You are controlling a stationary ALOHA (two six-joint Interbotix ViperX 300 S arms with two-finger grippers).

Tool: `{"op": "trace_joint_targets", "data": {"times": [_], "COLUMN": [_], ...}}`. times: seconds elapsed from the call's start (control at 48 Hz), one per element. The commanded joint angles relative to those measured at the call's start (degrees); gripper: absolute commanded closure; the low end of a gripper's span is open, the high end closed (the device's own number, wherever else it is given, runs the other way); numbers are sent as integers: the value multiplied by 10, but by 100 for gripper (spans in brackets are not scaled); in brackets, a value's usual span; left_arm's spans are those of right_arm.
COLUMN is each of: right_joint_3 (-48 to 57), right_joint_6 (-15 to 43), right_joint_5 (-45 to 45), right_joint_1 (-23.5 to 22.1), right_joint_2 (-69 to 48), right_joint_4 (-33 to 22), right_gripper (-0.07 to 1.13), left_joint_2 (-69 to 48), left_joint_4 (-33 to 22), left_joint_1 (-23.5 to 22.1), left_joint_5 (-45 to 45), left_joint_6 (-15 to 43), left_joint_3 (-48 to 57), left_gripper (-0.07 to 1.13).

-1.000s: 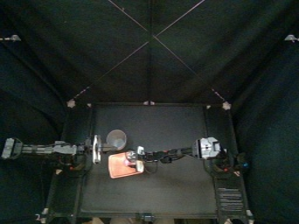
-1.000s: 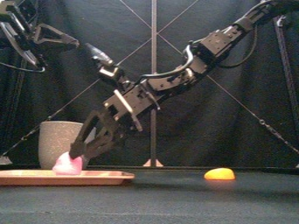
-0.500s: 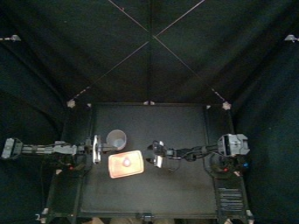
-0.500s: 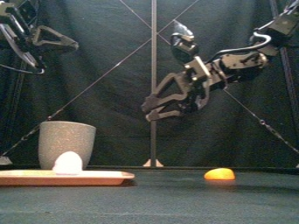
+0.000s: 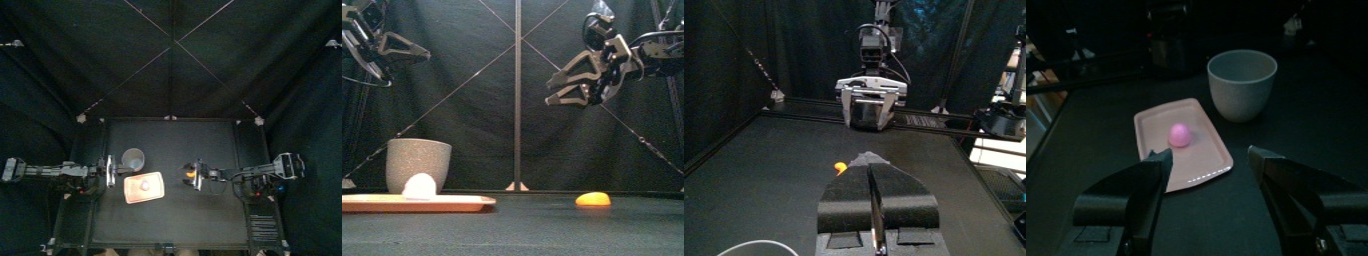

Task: Pick the pink ball then place it on the pink plate
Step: Drop pink ball on the pink plate and return to neutral

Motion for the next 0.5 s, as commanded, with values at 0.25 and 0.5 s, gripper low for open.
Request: {"op": "trace_joint_targets", "data": {"times": [0.25, 0.5], "right_joint_3": [97, 137], "right_joint_6": [1, 1], "right_joint_5": [-1, 4], "right_joint_1": [11, 26], "right_joint_2": [-175, -244], "right_joint_4": [-23, -83], "right_gripper": [11, 11], "left_joint_2": [3, 3], "left_joint_4": [-2, -2], "left_joint_1": [1, 4], "left_joint_5": [-2, -2], "left_joint_6": [3, 1], "left_joint_3": [-6, 6], "left_gripper": [108, 108]}}
